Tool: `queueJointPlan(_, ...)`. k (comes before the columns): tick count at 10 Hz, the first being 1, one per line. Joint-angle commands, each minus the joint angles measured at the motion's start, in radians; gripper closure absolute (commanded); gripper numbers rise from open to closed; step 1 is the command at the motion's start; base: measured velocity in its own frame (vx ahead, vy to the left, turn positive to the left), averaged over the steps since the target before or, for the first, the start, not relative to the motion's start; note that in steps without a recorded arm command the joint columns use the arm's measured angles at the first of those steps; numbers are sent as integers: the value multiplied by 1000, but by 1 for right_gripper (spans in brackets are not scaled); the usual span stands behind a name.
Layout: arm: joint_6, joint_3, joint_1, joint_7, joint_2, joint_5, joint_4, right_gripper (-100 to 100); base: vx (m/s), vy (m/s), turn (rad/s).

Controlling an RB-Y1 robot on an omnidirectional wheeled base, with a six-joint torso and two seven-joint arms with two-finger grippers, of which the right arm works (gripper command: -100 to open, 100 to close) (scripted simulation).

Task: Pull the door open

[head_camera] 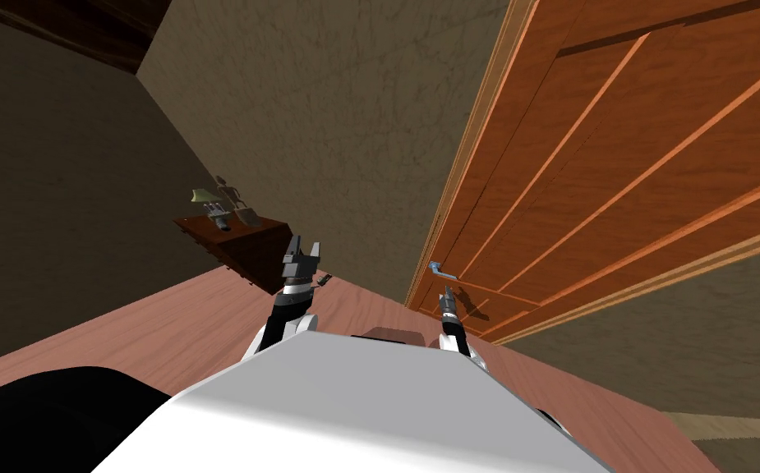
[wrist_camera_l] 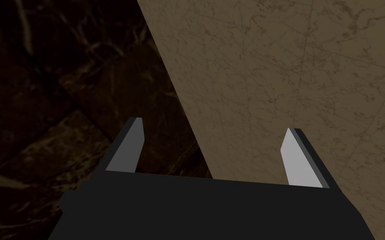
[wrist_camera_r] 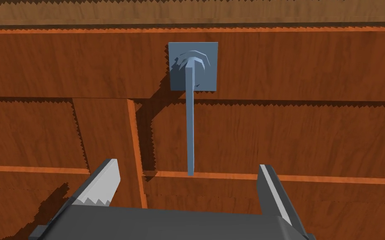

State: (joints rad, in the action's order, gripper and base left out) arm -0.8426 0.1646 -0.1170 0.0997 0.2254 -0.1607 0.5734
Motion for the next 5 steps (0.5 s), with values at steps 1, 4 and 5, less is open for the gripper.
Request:
queueJointPlan(1,-6,4,6,5,6,-3,-5,-100,119,-40,59)
queueJointPlan(4,-19,13,18,16,18,-10,-14,-100,184,-28,77)
queueJointPlan(5,-25,18,23,21,24,-13,-19,-100,225,-59,77)
